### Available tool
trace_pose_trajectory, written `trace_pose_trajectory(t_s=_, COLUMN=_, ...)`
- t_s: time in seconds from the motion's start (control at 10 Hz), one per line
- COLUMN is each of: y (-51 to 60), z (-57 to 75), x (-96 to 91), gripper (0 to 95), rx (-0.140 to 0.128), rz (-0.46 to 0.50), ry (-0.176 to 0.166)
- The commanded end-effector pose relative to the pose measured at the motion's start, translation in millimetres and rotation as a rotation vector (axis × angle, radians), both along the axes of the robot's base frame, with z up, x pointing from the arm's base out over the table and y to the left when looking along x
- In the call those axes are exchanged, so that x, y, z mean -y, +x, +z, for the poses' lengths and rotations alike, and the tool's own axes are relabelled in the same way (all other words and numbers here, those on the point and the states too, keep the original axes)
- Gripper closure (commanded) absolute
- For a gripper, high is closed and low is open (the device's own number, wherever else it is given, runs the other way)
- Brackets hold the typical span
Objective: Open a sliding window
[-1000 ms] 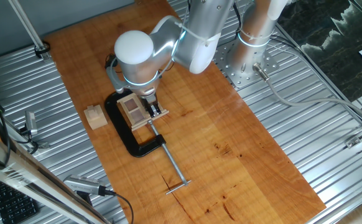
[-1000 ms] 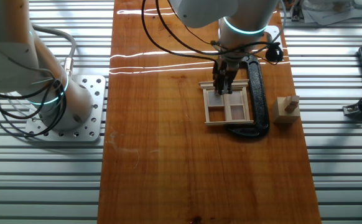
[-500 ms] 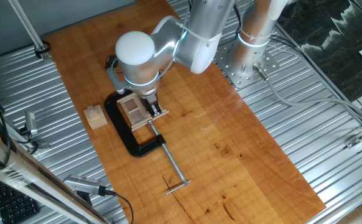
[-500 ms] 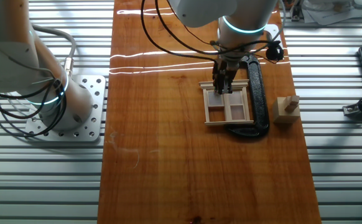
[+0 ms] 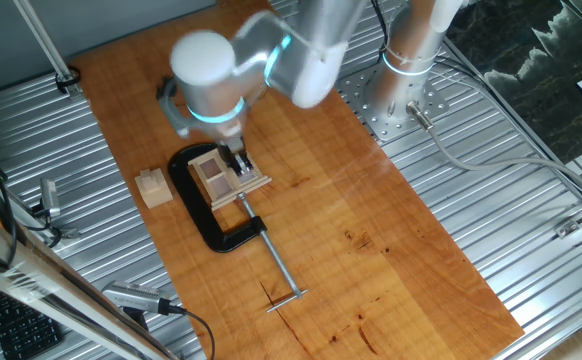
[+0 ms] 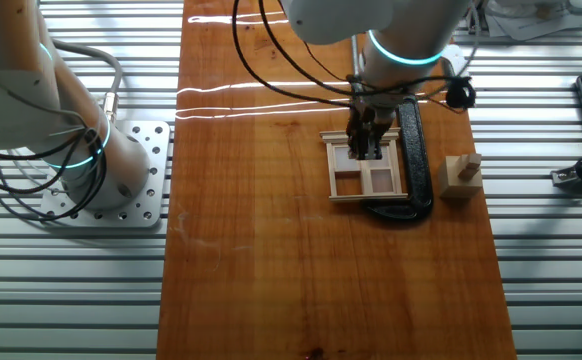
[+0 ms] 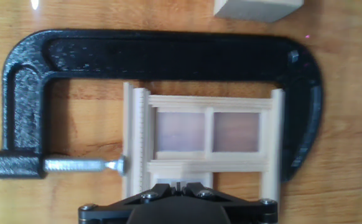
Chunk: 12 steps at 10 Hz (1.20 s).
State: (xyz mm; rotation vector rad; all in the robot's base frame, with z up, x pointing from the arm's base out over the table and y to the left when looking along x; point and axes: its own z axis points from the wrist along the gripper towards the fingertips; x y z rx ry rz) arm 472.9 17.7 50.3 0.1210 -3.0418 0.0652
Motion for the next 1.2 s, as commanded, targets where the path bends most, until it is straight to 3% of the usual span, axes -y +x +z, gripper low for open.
trace_pose_trajectory(t_s=0.1, y=-7.1, z=8.9, x=9.2, gripper=95.0, rx=0.017, rz=-0.004, ry=0.026)
trace_pose_trajectory(t_s=0.4, y=-17.1, z=34.9, x=20.8, gripper=95.0, rx=0.031, rz=0.02, ry=0.006)
trace_pose_trajectory(t_s=0.5, y=-20.1, z=47.0, x=23.1, gripper=95.0, rx=0.056, rz=0.011, ry=0.021)
trace_pose_trajectory(t_s=0.6, y=-23.1, z=57.0, x=22.6, gripper=95.0, rx=0.071, rz=0.013, ry=0.015)
trace_pose_trajectory(t_s=0.7, y=-27.3, z=67.7, x=20.5, gripper=95.0, rx=0.115, rz=-0.007, ry=0.032)
trace_pose_trajectory(t_s=0.9, y=-27.0, z=74.7, x=17.9, gripper=95.0, rx=0.129, rz=-0.019, ry=0.04)
trace_pose_trajectory(t_s=1.2, y=-19.5, z=79.6, x=18.2, gripper=95.0, rx=0.111, rz=0.006, ry=0.069)
